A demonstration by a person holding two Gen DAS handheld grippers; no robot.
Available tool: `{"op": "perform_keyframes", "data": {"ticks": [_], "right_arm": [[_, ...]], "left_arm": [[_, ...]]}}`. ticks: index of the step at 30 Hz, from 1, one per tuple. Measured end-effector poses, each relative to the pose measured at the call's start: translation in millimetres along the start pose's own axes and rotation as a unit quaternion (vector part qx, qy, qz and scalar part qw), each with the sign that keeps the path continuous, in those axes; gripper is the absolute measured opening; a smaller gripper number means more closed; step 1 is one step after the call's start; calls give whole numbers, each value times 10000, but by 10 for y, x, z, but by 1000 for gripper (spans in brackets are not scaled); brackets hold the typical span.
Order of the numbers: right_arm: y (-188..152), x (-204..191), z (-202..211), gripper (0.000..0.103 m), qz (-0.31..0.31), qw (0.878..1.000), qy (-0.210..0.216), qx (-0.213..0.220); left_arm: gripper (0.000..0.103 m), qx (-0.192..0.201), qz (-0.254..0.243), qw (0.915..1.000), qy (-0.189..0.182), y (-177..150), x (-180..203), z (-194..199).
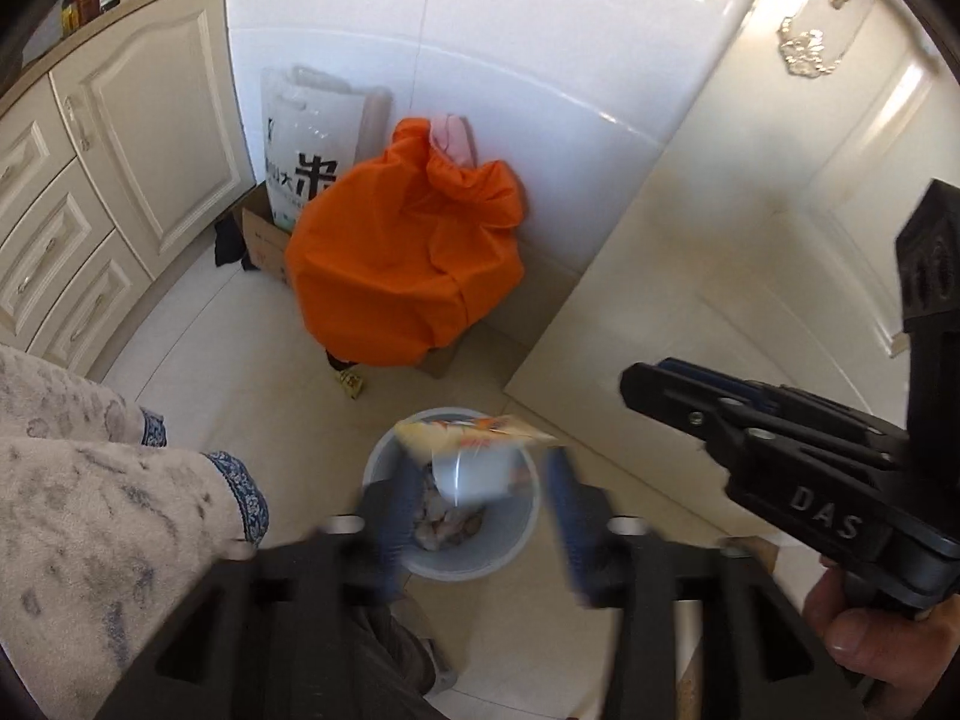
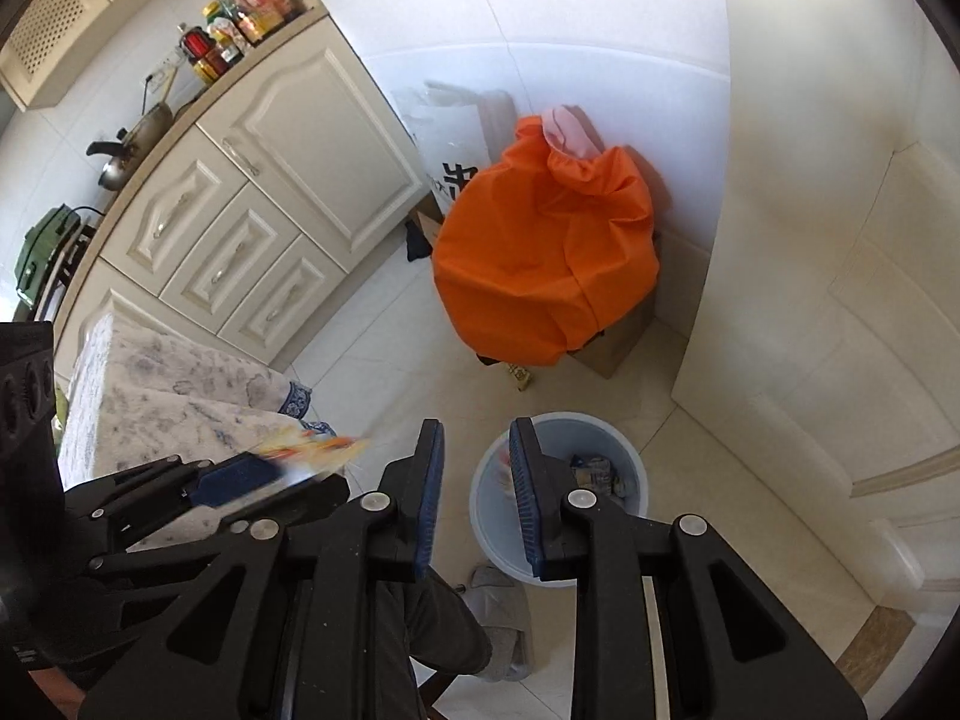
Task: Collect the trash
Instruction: 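Carry the cup and red wrapper to the blue bin and open both grippers, then return both grippers from the bin to the table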
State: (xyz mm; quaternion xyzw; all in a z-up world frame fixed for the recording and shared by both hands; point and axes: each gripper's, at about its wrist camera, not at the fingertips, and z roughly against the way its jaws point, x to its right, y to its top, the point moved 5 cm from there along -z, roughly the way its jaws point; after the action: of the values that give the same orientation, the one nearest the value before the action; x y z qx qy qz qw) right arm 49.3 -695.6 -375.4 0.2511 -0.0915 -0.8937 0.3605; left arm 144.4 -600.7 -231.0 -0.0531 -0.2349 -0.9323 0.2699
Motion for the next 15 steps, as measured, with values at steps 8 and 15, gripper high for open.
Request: {"op": "perform_keyframes", "data": {"ticks": [8,15], "right_arm": [[10,34,112,95,-158,9995,-204,186],[78,-32,266,103,-240,9985,-364,346]], "left_arm": [[100,268,-76,9989,372,48,-9,63],[101,709,103,9963,481,-109,-79,526]]}}
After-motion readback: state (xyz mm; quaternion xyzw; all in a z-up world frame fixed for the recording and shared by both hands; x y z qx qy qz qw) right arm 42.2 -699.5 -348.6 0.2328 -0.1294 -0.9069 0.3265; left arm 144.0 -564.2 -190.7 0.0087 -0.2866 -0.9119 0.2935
